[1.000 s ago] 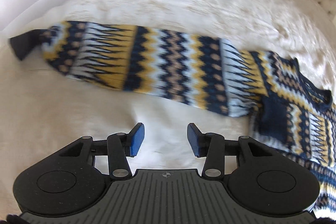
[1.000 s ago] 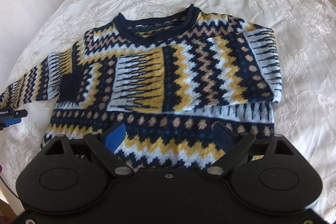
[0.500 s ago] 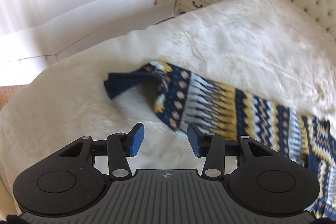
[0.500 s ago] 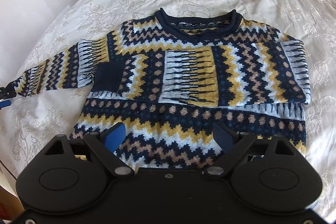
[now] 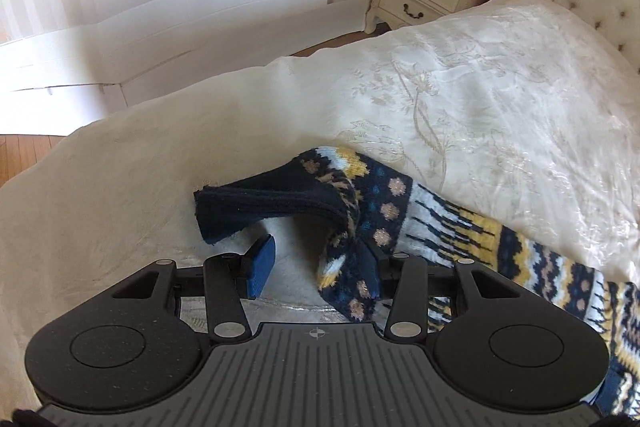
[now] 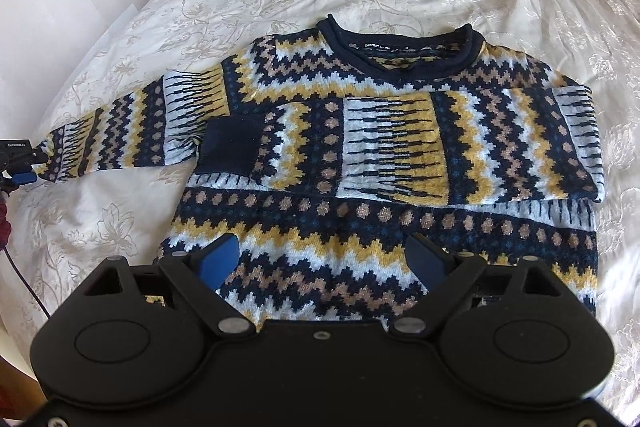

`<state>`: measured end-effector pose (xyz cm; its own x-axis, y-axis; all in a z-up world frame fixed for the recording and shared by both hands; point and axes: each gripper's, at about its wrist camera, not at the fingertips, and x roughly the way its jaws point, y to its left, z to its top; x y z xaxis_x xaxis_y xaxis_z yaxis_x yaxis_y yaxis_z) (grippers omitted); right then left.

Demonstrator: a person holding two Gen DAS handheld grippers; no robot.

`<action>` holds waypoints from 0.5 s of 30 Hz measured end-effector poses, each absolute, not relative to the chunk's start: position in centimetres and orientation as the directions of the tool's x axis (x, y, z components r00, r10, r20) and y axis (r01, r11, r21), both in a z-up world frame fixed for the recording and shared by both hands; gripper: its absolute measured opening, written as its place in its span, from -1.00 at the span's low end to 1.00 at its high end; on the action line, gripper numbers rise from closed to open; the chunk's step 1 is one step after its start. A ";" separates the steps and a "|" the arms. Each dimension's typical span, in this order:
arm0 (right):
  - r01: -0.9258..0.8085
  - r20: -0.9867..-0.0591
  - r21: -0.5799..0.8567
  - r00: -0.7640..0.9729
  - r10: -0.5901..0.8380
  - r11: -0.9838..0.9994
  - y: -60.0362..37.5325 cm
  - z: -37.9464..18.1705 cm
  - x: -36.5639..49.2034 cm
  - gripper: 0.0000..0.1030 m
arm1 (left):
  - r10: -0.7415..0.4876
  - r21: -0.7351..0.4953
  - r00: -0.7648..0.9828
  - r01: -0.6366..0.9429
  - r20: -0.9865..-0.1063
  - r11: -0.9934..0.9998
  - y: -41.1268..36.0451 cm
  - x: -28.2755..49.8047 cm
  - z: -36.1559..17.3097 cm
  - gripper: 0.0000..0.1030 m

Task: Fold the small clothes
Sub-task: 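Lift the other navy cuff with the left gripper and carry it over the body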

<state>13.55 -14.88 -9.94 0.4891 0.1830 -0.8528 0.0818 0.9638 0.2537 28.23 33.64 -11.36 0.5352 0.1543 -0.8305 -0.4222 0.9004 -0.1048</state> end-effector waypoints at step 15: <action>0.115 -0.858 0.299 0.467 0.214 0.947 -18.4 -11.7 12.2 0.77 | 0.096 -0.099 0.731 -0.219 -0.675 0.971 25.9 26.9 -2.4 -0.91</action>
